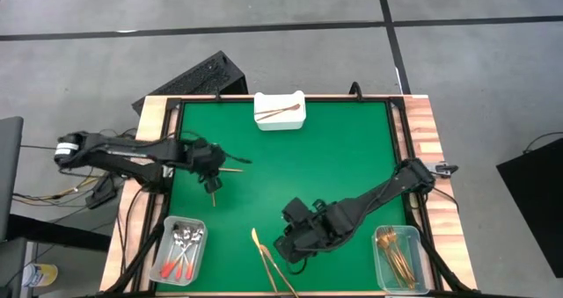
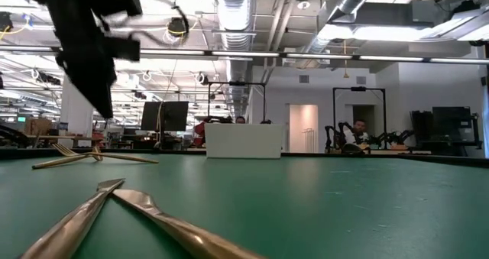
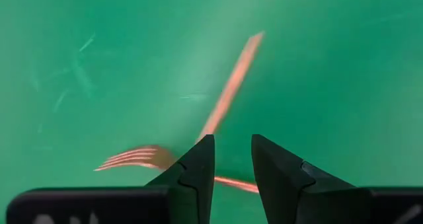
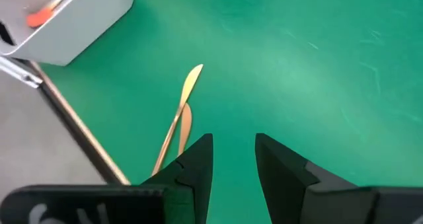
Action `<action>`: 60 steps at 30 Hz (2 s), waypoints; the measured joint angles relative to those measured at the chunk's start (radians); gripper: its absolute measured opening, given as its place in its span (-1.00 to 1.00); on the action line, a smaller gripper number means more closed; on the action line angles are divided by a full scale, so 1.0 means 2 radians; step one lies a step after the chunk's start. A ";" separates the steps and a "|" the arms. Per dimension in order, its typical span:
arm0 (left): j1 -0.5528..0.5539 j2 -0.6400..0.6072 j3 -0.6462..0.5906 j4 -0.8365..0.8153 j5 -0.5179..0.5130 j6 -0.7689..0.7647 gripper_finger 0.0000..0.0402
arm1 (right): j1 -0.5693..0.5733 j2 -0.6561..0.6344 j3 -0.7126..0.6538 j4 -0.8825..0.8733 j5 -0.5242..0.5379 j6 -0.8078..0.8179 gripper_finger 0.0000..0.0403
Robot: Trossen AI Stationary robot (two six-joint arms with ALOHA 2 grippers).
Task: Sort silverware by color (type)
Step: Put the gold fork into the transparent bin
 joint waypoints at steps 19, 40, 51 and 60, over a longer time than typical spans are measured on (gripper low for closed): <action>0.087 0.204 -0.001 0.069 0.050 0.061 -0.56 | 0.034 -0.015 -0.001 -0.094 0.023 0.034 -0.32; -0.029 0.078 0.073 0.119 0.000 0.209 -0.98 | -0.011 -0.015 -0.001 -0.116 -0.006 0.025 -0.35; -0.203 0.040 0.073 0.192 -0.175 0.460 -0.96 | -0.048 -0.022 -0.001 -0.004 -0.090 -0.118 -0.42; -0.282 0.040 0.073 0.217 -0.291 0.564 -0.96 | -0.099 -0.022 -0.001 0.124 -0.098 -0.159 -0.18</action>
